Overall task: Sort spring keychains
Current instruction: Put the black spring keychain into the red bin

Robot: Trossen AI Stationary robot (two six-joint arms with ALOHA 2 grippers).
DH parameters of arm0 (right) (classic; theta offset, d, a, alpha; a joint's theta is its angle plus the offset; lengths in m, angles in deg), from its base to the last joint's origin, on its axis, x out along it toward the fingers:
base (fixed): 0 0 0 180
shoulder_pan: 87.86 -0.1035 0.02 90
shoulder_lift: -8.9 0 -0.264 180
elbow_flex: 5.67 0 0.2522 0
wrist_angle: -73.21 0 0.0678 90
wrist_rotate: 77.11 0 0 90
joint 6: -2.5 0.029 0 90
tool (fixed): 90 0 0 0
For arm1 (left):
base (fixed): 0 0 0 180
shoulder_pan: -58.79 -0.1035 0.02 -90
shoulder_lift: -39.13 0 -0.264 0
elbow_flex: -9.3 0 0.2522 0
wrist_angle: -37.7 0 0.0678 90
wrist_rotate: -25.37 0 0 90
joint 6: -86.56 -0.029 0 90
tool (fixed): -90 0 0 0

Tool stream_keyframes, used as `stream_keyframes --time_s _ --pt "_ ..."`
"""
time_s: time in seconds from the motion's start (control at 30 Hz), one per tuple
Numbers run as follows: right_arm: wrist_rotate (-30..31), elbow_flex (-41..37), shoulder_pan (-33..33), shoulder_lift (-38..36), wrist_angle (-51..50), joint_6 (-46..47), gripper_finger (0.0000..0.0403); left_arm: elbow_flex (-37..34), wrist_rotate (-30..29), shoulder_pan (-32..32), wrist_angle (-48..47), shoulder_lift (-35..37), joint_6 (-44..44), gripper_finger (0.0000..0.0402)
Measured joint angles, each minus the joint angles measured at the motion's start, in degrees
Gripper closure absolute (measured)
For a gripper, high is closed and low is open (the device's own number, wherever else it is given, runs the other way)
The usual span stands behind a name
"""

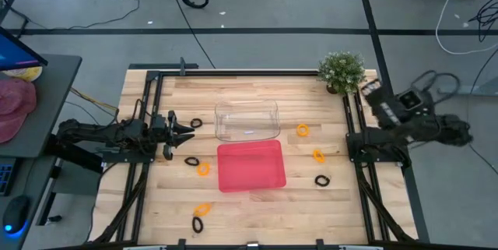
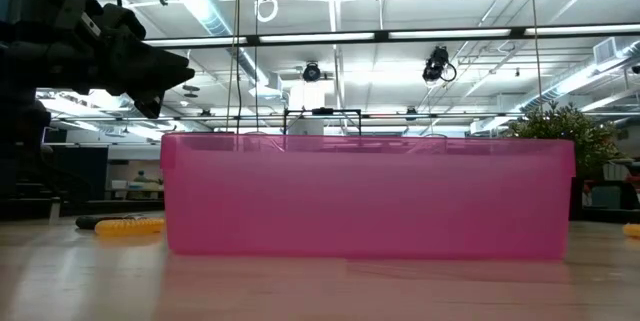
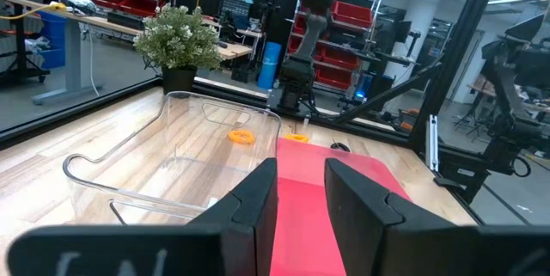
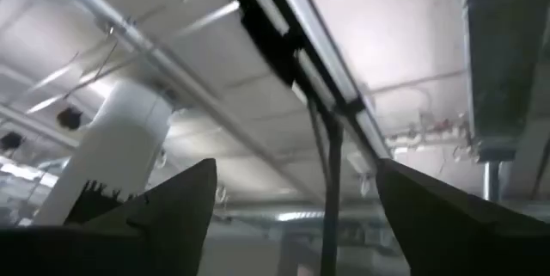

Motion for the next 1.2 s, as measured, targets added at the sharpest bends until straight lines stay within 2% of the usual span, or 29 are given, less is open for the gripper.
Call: stream_keyframes --time_s 0.1,0.17,0.23,0.27,0.33,0.4,0.57,0.67,0.77,0.83,0.93,1.13,1.2 --pt "-1.36 6.04 -5.45 7.7 -4.64 -9.26 0.0078 0.01 0.02 0.02 -0.01 0.0 0.0 0.0298" --pt "-1.19 10.68 -10.0 11.04 -11.22 -16.0 0.0078 0.01 0.0 0.02 0.0 0.0 0.0 0.0298" --pt "2.31 16.17 -15.31 13.6 -21.78 -23.8 0.0078 0.0 0.0 0.0 -0.02 0.0 0.0 0.0298" --pt "6.57 19.11 -18.28 14.59 -28.19 -27.75 0.0078 0.02 0.02 0.0 0.0 -0.01 0.0 0.0298" --pt "18.74 25.1 -24.92 16.79 -40.27 -34.8 0.0078 0.0 0.02 0.0 0.0 -0.02 0.0 0.0298" --pt "33.4 29.91 -31.64 19.53 -47.41 -39.9 0.0078 0.02 0.02 0.0 0.0 0.0 0.0 0.0298" --pt "63.72 38.67 -44.62 26.97 -49.58 -49.43 0.0078 0.01 0.0 0.02 0.0 0.0 0.0 0.0298" --pt "85.98 47.98 -50.89 31.67 -51.96 -53.37 0.0078 0.0 0.02 0.0 0.0 -0.02 0.0 0.0298" --pt "109.22 59.13 -54.71 37.24 -52.95 -57.58 0.0078 0.0 0.02 0.01 0.0 0.0 0.0 0.0298" --pt "120.61 65.87 -55.45 41.42 -52.31 -63.31 0.0078 0.01 0.02 0.01 0.0 0.0 0.0 0.0298" --pt "121.7 72.56 -56.23 46.09 -50.17 -70.68 0.0078 0.0 0.02 0.02 0.0 -0.02 0.0 0.0298" --pt "121.5 85.85 -59.84 54.92 -30.6 -91.22 0.0078 0.0 0.01 0.02 0.1 0.0 0.0 0.0298" --pt "121.48 90.1 -61.01 56.81 -30.38 -93.67 0.0078 0.01 0.02 0.0 0.18 -0.01 0.0 0.0298"
